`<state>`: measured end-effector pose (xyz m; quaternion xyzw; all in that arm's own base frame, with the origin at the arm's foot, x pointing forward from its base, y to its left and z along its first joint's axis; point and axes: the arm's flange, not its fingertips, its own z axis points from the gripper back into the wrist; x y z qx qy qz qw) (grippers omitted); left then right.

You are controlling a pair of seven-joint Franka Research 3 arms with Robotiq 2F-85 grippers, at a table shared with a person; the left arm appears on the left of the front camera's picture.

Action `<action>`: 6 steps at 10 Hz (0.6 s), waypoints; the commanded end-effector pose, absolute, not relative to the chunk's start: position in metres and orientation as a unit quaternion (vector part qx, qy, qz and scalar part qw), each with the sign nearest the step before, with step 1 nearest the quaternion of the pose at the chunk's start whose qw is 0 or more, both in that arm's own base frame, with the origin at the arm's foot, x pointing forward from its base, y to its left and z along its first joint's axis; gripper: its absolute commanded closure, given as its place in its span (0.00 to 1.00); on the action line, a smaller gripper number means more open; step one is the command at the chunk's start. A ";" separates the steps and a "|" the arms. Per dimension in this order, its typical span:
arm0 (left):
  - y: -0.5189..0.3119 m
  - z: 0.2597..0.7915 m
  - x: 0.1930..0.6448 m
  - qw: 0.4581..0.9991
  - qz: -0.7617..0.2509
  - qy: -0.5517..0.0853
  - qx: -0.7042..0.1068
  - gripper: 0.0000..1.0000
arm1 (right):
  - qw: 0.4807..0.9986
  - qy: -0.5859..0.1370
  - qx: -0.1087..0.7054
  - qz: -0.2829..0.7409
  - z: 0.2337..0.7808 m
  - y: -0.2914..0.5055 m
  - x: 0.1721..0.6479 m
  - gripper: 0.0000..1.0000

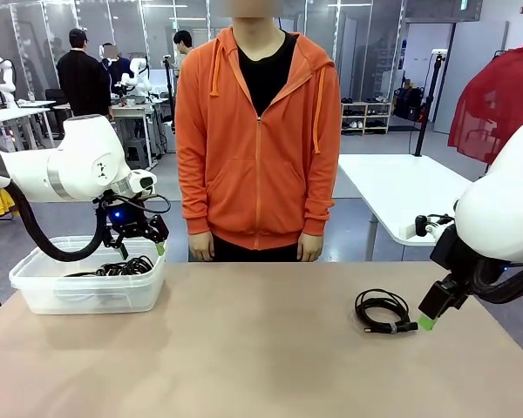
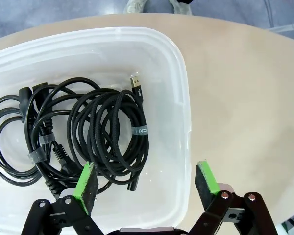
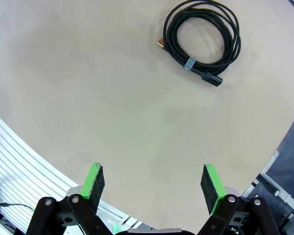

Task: Organize and store the cables.
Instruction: Place the USB Extension Cable into the Organizing box.

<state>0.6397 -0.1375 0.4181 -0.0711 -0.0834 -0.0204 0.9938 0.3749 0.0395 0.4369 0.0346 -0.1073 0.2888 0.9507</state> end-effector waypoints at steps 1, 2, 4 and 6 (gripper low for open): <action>-0.137 0.418 0.644 0.994 -0.017 -0.086 -0.062 0.00 | 0.954 -0.108 0.028 0.277 0.435 0.040 0.376 0.00; -0.137 0.418 0.644 0.994 -0.017 -0.086 -0.062 0.00 | 0.954 -0.108 0.028 0.277 0.435 0.040 0.376 0.00; -0.137 0.418 0.644 0.994 -0.017 -0.086 -0.062 0.00 | 0.954 -0.108 0.028 0.277 0.435 0.040 0.376 0.00; -0.137 0.418 0.644 0.994 -0.017 -0.086 -0.062 0.00 | 0.954 -0.108 0.028 0.277 0.435 0.040 0.376 0.00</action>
